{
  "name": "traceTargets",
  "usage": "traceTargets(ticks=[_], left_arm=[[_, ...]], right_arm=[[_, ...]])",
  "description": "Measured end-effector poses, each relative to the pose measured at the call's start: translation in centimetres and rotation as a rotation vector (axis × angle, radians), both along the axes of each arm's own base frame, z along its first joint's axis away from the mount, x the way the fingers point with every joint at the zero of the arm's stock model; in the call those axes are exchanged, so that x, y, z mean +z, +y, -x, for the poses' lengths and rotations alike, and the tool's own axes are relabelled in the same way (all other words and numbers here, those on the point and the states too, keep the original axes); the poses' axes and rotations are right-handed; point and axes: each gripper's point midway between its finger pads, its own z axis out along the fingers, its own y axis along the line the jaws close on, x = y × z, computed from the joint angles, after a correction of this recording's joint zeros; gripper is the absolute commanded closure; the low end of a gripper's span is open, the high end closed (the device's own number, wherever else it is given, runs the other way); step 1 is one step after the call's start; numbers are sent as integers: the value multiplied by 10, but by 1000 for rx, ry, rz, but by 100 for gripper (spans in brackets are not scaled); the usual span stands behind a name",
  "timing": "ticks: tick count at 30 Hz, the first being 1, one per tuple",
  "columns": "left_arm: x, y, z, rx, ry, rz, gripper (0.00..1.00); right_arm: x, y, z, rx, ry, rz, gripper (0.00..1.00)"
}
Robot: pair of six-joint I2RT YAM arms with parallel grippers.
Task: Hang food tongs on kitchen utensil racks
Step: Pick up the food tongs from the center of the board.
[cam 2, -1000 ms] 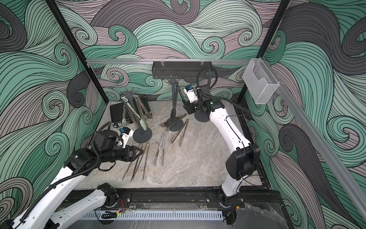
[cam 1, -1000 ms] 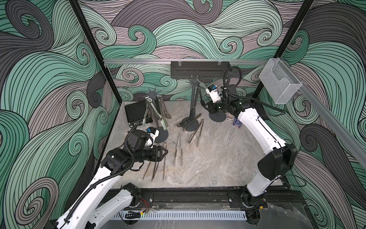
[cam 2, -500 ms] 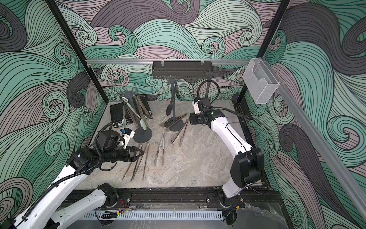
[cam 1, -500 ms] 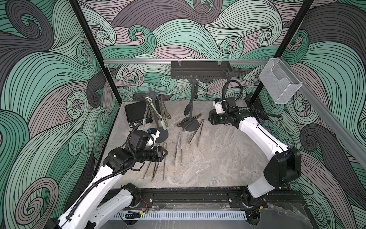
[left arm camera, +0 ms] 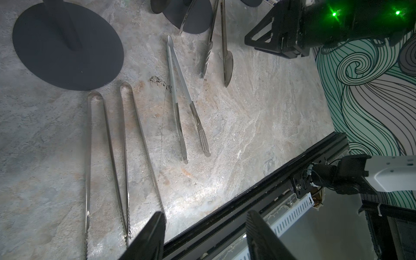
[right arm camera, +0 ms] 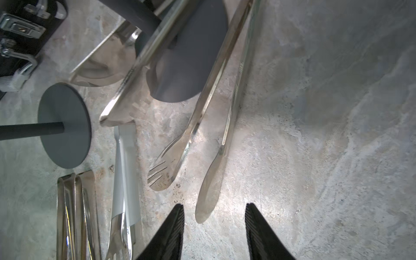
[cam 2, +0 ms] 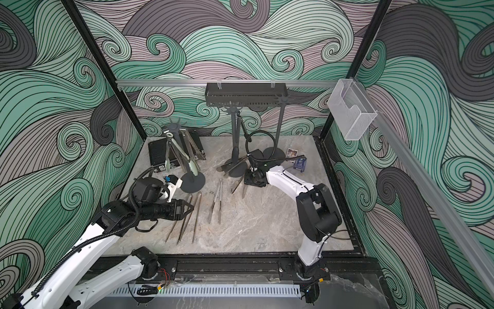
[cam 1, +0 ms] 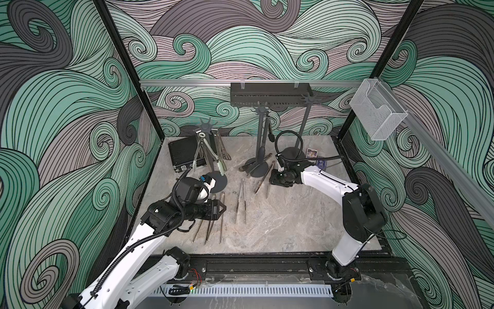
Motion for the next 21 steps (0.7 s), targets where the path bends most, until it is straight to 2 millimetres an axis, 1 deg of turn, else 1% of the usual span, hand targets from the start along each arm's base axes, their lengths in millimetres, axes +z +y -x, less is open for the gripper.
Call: traceTargets(ticks=[3, 6, 9, 11, 13, 17, 21], left_arm=[[-10, 2, 0, 8, 40, -32, 42], [-27, 4, -2, 22, 115, -80, 45], [-47, 1, -6, 35, 208, -126, 53], [-62, -1, -8, 39, 271, -154, 55], [-76, -3, -10, 39, 341, -185, 59], [-101, -16, -16, 21, 436, -231, 59], [-119, -37, -19, -30, 475, -272, 59]], right_arm=[[-4, -5, 0, -31, -2, 11, 53], [-5, -10, 1, -50, -16, 24, 53], [-4, -20, 9, -62, -24, 35, 53], [-1, -26, 16, -63, -33, 37, 53], [4, -32, 22, -63, -48, 36, 54], [10, -49, 34, -75, -71, 33, 54], [15, -70, 41, -102, -87, 29, 53]])
